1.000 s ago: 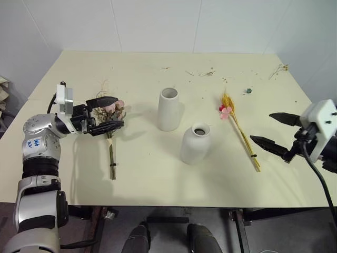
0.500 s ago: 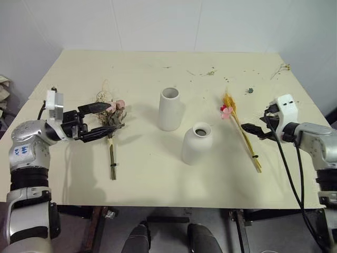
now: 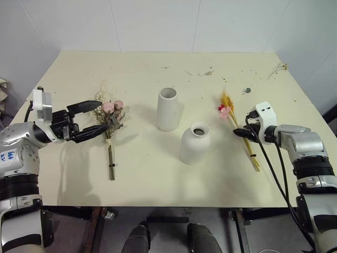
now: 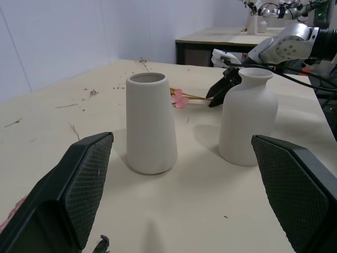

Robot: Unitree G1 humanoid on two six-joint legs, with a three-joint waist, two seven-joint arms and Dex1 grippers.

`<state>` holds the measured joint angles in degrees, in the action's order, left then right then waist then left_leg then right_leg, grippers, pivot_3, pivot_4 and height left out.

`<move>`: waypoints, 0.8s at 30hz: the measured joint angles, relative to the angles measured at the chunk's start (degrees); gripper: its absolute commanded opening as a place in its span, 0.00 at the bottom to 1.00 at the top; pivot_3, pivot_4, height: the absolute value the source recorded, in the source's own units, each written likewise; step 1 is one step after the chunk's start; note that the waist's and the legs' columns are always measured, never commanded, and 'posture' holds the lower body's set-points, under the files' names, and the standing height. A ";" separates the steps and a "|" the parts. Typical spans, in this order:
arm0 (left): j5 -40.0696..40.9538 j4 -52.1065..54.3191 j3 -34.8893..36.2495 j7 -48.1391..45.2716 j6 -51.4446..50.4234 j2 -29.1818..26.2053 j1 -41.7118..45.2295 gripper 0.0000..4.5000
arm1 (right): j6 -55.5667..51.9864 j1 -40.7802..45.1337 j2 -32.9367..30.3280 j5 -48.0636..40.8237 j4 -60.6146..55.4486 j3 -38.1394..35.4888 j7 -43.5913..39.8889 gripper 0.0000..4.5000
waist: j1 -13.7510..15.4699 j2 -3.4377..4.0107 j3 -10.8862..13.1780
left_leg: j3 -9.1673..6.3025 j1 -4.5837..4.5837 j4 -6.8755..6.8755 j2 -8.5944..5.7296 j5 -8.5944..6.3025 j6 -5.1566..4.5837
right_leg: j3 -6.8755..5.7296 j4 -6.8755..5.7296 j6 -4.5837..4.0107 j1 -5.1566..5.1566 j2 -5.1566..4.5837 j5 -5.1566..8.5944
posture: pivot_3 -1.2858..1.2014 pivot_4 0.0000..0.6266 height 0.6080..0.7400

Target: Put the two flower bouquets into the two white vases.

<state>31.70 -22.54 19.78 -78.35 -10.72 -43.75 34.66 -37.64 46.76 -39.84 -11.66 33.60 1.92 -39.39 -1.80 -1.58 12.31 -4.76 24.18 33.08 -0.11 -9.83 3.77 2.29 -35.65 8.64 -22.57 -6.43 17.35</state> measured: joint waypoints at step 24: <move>-0.30 -3.82 -3.28 -1.56 1.46 0.60 5.09 1.00 | 10.61 6.53 13.89 -10.51 -34.56 -14.74 9.99 0.01 | -0.15 0.03 0.02 | -0.01 0.03 -0.05 0.06 -0.01 0.04 | 0.01 -0.09 0.00 -0.08 0.04 0.02 | 0.52 0.24 1.00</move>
<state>31.41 -26.36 16.50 -79.91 -9.26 -43.15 39.75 -27.04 53.28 -25.95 -22.18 -0.96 -12.82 -29.40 -1.95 -1.55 12.33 -4.76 24.21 33.03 -0.05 -9.84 3.81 2.29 -35.73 8.64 -22.64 -6.38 17.37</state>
